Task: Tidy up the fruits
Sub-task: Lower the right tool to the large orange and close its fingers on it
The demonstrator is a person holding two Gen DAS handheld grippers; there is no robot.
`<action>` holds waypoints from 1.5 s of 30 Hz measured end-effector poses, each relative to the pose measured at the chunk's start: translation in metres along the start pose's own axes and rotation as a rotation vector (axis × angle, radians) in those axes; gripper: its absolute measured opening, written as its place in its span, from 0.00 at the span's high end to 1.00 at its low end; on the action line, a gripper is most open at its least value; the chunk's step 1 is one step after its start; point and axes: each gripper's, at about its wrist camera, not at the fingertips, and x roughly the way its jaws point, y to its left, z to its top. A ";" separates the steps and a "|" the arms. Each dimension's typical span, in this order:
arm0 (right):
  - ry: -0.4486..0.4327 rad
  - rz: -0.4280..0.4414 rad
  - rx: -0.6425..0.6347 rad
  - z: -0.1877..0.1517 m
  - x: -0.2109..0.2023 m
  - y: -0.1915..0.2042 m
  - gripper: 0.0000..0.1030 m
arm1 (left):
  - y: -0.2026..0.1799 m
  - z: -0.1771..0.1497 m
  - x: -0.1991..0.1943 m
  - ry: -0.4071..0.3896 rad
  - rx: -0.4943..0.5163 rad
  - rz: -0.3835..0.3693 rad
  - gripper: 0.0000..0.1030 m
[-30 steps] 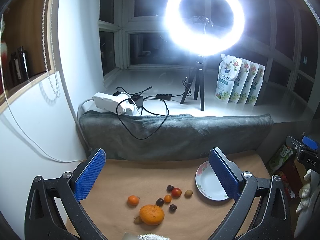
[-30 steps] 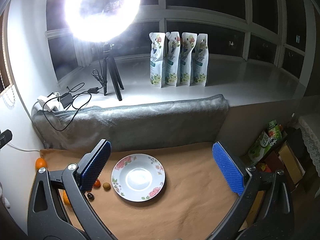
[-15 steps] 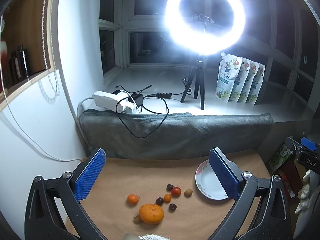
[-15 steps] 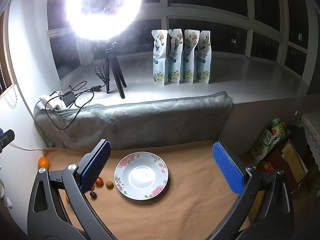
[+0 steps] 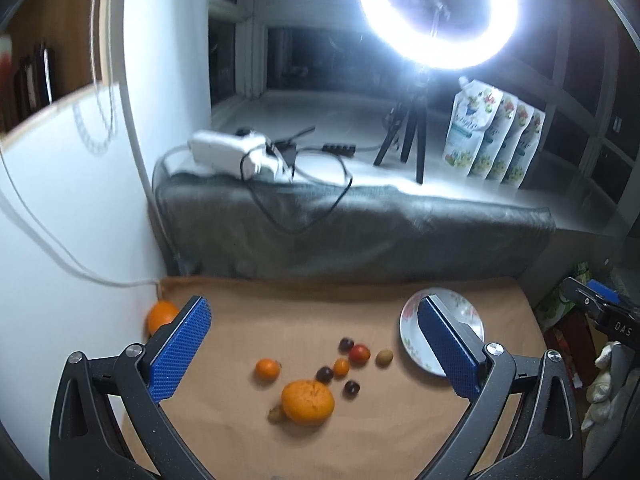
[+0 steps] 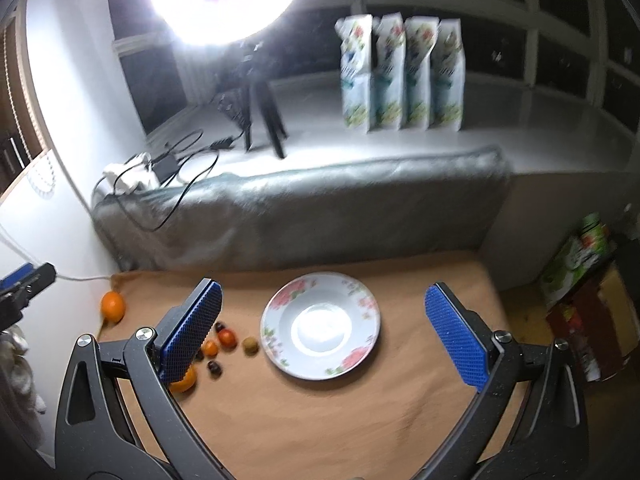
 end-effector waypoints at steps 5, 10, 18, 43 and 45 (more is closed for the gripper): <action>0.081 0.112 0.007 -0.016 0.029 0.011 0.01 | 0.020 -0.016 0.015 0.072 -0.050 -0.016 0.02; 0.182 0.243 0.010 -0.035 0.063 0.031 0.07 | 0.042 -0.035 0.034 0.153 -0.099 -0.025 0.08; 0.372 0.388 0.020 -0.060 0.123 0.068 0.12 | 0.060 -0.084 0.065 0.304 -0.170 -0.096 0.25; 0.698 0.572 -0.152 -0.105 0.244 0.176 0.34 | 0.065 -0.143 0.132 0.462 -0.294 -0.260 0.48; 0.709 0.567 -0.158 -0.108 0.250 0.180 0.35 | 0.066 -0.144 0.134 0.467 -0.299 -0.262 0.48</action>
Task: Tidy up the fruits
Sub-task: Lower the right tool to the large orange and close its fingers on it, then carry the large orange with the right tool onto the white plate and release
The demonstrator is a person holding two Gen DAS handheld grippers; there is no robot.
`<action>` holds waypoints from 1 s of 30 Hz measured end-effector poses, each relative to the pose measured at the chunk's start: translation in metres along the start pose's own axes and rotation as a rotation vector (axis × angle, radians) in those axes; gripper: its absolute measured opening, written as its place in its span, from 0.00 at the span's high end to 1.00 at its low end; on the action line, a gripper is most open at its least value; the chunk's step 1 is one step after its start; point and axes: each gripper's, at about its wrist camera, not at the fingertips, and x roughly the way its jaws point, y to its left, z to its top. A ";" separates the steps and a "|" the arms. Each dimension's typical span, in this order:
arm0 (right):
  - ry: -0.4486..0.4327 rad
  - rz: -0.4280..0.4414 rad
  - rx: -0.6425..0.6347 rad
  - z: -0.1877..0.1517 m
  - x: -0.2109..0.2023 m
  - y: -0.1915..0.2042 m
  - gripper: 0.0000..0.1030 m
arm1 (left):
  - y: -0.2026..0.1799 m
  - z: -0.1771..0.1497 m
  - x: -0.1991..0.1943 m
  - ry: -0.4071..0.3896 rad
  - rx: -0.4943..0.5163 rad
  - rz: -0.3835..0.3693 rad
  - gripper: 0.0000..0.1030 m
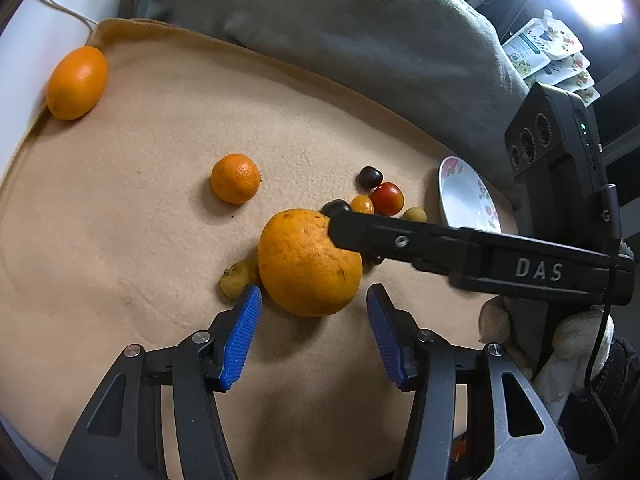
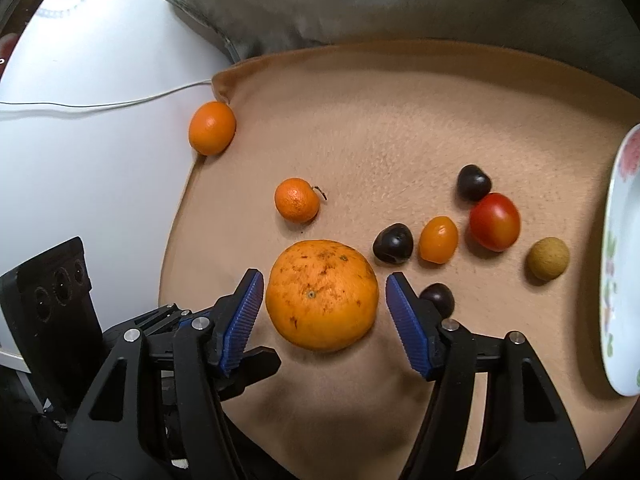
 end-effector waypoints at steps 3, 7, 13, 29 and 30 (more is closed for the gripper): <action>0.011 0.000 0.002 0.001 0.004 -0.002 0.35 | 0.001 0.001 0.003 0.004 -0.002 0.002 0.48; 0.025 0.014 0.008 0.004 0.009 -0.003 0.35 | 0.002 0.002 0.006 0.011 -0.005 -0.001 0.48; 0.055 0.020 0.003 0.005 0.018 -0.003 0.35 | 0.001 0.005 0.013 0.026 -0.003 -0.005 0.51; 0.053 0.048 0.028 0.002 0.016 -0.009 0.37 | -0.001 0.006 0.014 0.011 0.026 0.029 0.54; 0.051 0.047 0.029 0.001 0.014 -0.009 0.37 | -0.002 0.006 0.014 0.009 0.031 0.032 0.54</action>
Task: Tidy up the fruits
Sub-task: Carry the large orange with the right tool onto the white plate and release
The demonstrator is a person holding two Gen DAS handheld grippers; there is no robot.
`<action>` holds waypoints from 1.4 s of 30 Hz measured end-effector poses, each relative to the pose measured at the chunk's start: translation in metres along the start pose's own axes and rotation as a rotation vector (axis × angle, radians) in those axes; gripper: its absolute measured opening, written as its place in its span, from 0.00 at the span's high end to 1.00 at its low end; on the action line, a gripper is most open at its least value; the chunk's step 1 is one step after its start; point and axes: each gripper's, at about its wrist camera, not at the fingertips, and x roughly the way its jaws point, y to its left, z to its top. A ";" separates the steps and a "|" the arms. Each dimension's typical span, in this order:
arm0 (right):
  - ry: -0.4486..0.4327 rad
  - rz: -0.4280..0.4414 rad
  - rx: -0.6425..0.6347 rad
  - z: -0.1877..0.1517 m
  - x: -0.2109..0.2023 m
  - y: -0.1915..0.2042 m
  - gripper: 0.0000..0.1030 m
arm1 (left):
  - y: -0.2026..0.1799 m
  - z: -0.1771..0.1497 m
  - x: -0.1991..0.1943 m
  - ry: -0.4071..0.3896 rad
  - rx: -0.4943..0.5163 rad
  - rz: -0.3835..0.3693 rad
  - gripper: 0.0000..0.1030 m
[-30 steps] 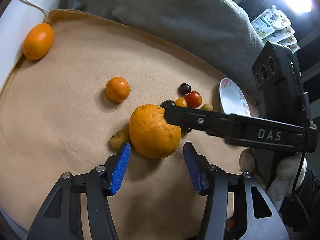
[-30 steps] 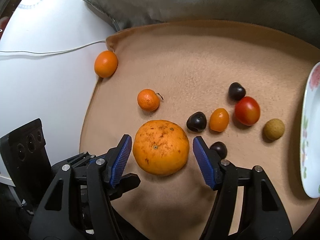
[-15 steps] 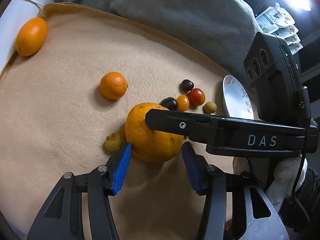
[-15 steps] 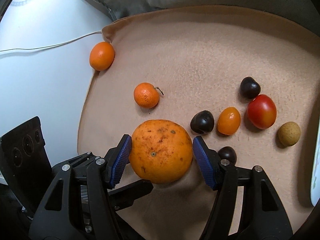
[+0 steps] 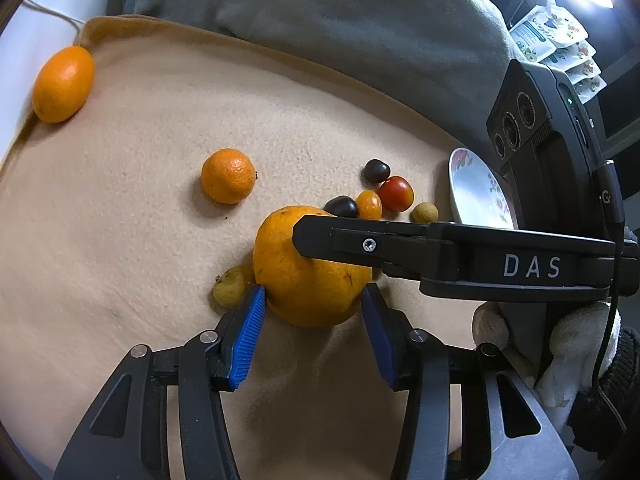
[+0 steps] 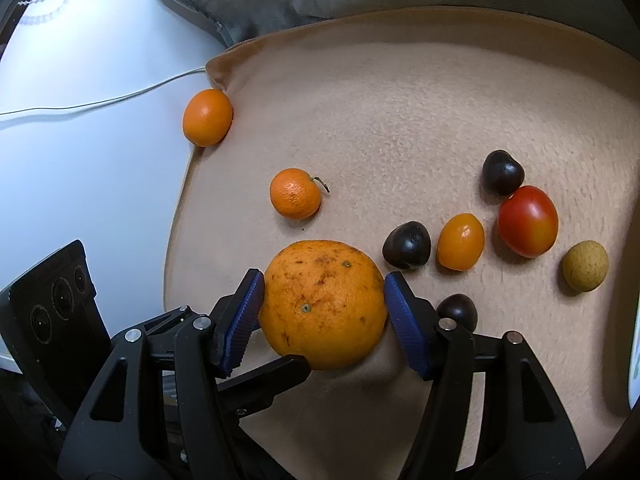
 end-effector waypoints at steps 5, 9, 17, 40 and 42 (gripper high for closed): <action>-0.013 0.007 -0.001 -0.004 -0.007 0.001 0.37 | -0.006 0.001 -0.001 -0.011 0.022 0.015 0.54; -0.034 0.018 0.003 -0.005 -0.015 0.002 0.37 | -0.016 0.003 -0.001 -0.029 0.038 0.022 0.54; -0.089 0.028 0.007 -0.008 -0.044 0.000 0.37 | -0.035 0.011 -0.007 -0.060 0.080 0.018 0.54; -0.254 -0.014 0.115 -0.035 -0.143 -0.072 0.37 | -0.126 0.029 0.012 -0.067 0.259 -0.066 0.54; -0.263 -0.026 0.125 -0.039 -0.151 -0.080 0.37 | -0.135 0.030 0.018 -0.061 0.272 -0.077 0.54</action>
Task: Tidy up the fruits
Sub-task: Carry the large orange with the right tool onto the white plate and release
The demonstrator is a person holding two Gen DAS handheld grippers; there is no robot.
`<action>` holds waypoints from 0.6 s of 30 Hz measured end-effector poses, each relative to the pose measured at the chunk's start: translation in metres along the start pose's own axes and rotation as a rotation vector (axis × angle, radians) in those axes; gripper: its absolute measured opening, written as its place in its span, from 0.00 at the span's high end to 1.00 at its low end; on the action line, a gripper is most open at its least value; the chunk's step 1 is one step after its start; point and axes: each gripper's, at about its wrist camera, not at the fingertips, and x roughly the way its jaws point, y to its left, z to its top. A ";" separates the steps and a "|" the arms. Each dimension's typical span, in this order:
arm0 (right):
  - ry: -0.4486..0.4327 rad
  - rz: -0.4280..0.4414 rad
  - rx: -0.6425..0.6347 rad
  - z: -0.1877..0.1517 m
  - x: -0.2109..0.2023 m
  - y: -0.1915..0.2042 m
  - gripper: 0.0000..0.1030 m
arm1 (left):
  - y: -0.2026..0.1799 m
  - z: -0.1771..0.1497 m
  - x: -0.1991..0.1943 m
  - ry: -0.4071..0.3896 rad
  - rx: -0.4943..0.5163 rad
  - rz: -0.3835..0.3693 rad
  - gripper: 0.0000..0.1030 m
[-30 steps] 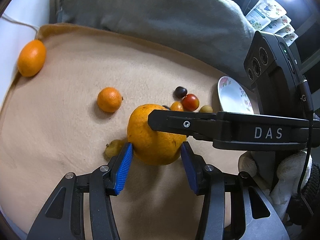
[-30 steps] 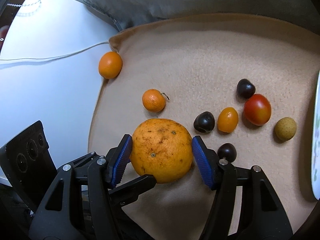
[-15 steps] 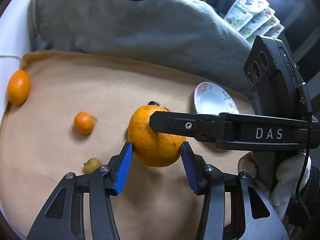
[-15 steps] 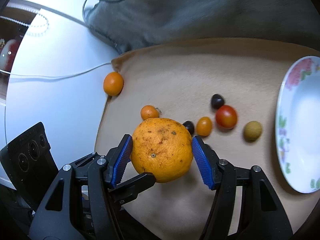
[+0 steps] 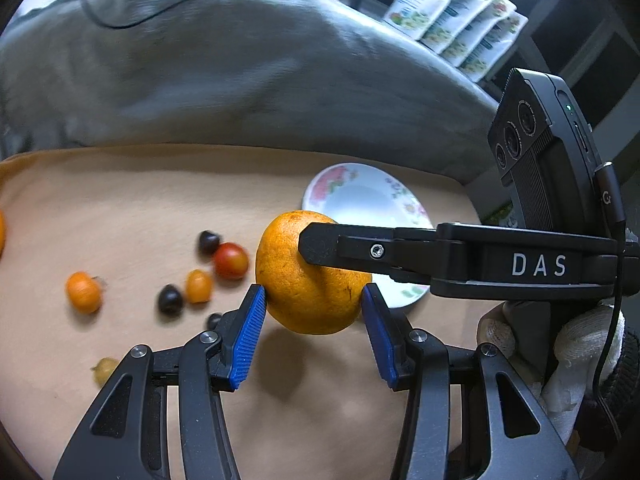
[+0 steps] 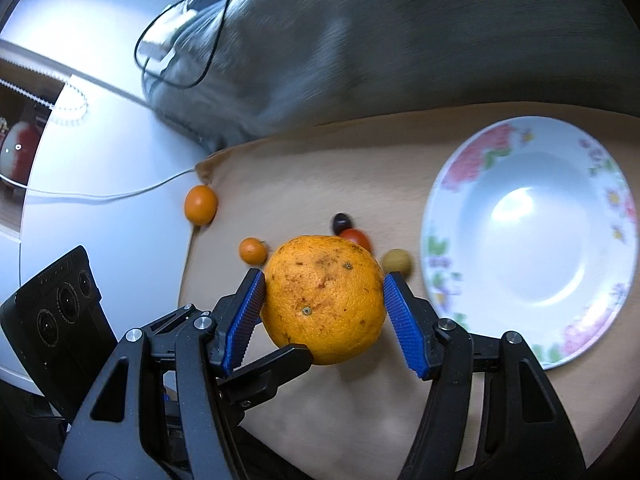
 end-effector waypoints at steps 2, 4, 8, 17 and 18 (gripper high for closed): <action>-0.008 -0.008 0.010 0.001 -0.006 -0.008 0.37 | -0.006 0.002 0.006 0.004 0.010 -0.010 0.54; -0.015 -0.018 0.019 0.002 -0.011 -0.013 0.37 | -0.013 0.005 0.011 0.010 0.020 -0.020 0.54; -0.025 -0.036 0.038 0.002 -0.019 -0.026 0.37 | -0.029 0.008 0.022 0.024 0.037 -0.038 0.54; -0.030 -0.060 0.069 0.000 -0.027 -0.050 0.37 | -0.051 0.011 0.047 0.049 0.056 -0.059 0.54; -0.029 -0.063 0.069 -0.001 -0.027 -0.051 0.37 | -0.052 0.011 0.049 0.051 0.056 -0.060 0.54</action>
